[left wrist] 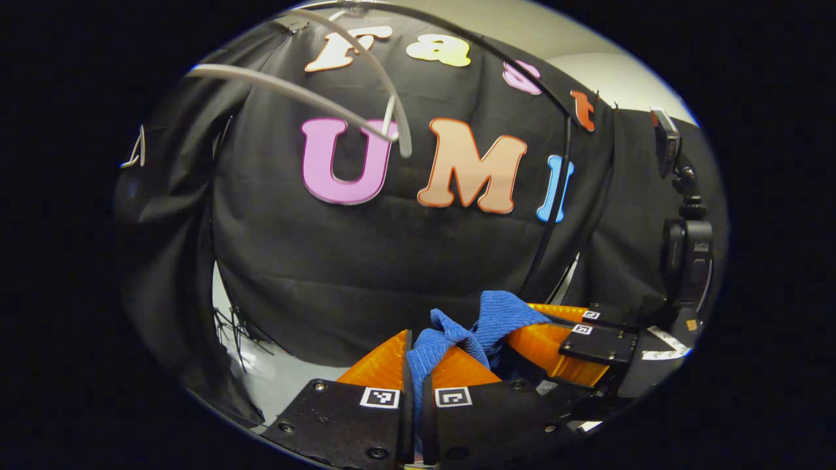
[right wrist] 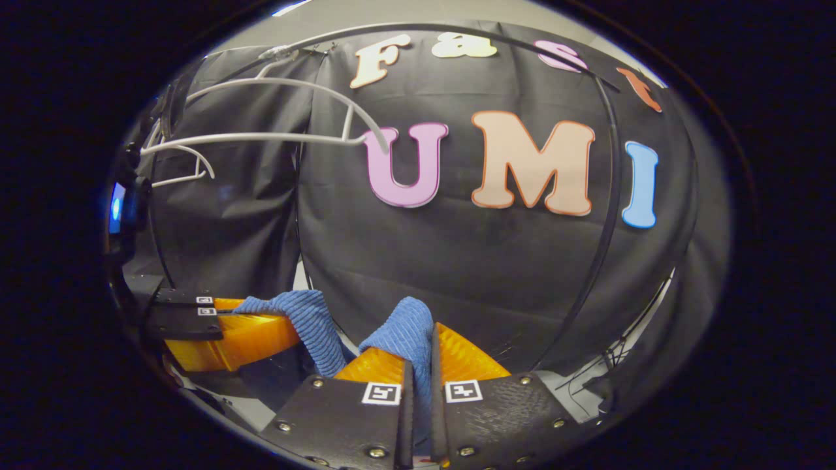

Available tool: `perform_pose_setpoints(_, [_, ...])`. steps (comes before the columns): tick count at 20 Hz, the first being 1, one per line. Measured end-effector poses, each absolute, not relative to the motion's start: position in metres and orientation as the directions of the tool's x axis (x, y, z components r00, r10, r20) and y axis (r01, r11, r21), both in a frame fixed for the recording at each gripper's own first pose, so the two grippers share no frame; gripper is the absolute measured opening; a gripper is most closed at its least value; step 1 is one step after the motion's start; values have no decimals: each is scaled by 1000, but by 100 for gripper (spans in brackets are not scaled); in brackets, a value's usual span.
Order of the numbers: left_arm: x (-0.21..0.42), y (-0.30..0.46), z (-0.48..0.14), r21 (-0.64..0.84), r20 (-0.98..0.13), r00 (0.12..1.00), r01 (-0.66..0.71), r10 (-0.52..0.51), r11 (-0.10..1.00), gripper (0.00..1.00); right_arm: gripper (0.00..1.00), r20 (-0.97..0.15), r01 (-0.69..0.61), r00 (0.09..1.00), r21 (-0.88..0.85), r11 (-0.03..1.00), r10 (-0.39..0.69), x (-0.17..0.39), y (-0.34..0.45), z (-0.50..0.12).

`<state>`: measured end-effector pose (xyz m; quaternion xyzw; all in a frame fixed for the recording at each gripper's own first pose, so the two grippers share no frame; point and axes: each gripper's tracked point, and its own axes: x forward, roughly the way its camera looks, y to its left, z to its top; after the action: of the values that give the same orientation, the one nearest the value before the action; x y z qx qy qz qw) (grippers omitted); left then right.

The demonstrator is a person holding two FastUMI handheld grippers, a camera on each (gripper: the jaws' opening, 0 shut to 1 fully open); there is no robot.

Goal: Grasp the clothes on the hanger with both hands and then place them into the laundry hamper below.

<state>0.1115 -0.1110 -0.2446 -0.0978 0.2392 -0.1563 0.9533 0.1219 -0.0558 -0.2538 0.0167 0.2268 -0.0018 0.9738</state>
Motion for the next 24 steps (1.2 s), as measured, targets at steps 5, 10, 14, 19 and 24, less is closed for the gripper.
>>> perform_pose_setpoints(5, [98, -106, -311, -238, -550, 773, 219, -317, 946, 6, 11, -548, 13, 836, 37, 999, 9, 104, -53, -314])
perform_pose_setpoints(10, [76, -95, -366, -215, -675, 682, 180, -279, 960, 6, 11, -661, 19, 750, 48, 999, 18, 81, -50, -372])
perform_pose_setpoints(14, [50, -89, -410, -205, -770, 584, 157, -258, 966, 6, 11, -753, 26, 658, 54, 998, 24, 57, -46, -412])
perform_pose_setpoints(19, [11, -79, -453, -195, -859, 456, 128, -232, 972, 10, 11, -800, 43, 600, 71, 997, 31, 43, -46, -436])
perform_pose_setpoints(24, [-5, -73, -468, -204, -881, 415, 95, -225, 974, 25, 11, -791, 41, 611, 70, 997, 30, 39, -45, -430])
